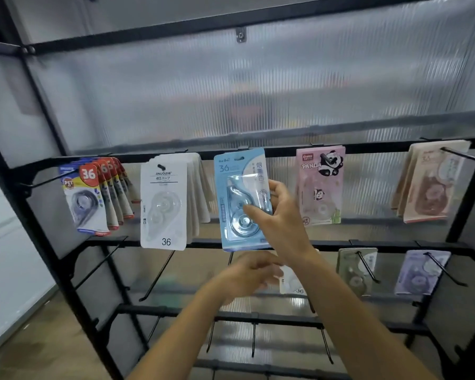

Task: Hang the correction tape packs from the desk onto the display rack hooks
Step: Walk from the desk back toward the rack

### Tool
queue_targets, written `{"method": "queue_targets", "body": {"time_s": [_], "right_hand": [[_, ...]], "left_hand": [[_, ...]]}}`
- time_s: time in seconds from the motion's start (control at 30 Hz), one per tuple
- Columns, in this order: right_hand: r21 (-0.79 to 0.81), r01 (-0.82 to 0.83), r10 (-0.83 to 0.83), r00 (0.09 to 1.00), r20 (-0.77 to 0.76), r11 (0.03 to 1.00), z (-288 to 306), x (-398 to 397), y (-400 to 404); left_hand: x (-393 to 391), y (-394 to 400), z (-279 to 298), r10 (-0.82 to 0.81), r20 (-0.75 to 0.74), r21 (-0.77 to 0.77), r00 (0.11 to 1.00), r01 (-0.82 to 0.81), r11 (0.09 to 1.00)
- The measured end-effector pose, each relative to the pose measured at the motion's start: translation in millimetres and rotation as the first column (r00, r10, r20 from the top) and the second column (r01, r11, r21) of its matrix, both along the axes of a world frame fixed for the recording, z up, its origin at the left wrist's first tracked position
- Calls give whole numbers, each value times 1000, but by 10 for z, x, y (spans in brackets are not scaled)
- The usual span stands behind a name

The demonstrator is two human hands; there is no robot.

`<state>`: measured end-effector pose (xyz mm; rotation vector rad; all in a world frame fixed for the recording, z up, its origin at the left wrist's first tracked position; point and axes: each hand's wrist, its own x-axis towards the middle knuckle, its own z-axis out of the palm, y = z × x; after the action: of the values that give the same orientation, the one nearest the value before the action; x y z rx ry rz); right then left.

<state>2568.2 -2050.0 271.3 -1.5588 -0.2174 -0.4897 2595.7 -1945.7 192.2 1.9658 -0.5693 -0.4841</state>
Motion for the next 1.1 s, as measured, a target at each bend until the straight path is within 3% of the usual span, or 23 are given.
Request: {"method": "queue_targets", "body": {"time_s": [0.07, 0.13, 0.23, 0.3, 0.57, 0.7, 0.87, 1.1], "right_hand": [[13, -8, 8, 1000, -2, 1000, -12, -2, 18], [18, -2, 2, 1000, -4, 1000, -29, -4, 32], [-2, 34, -34, 999, 5, 999, -57, -4, 48], [-35, 56, -56, 998, 18, 998, -71, -4, 68], [-24, 81, -81, 997, -7, 996, -166, 52, 117], [-111, 183, -180, 983, 31, 977, -220, 216, 88], [-395, 365, -391, 920, 14, 843, -319, 534, 116], [-455, 435, -498, 867, -22, 777, -445, 629, 103]], "left_hand": [[60, 98, 65, 97, -123, -219, 988, -122, 968], [98, 187, 181, 151, -189, -436, 970, -221, 873], [121, 288, 350, 42, -280, -695, 959, -233, 680], [112, 319, 390, -13, -303, -749, 953, -230, 621], [129, 282, 286, 51, -247, -760, 968, -226, 609], [216, 220, 264, 223, -225, -671, 948, -317, 670], [404, 135, 186, 520, -47, -585, 853, -445, 678], [518, 123, 102, 638, 167, -419, 752, -532, 736]]}}
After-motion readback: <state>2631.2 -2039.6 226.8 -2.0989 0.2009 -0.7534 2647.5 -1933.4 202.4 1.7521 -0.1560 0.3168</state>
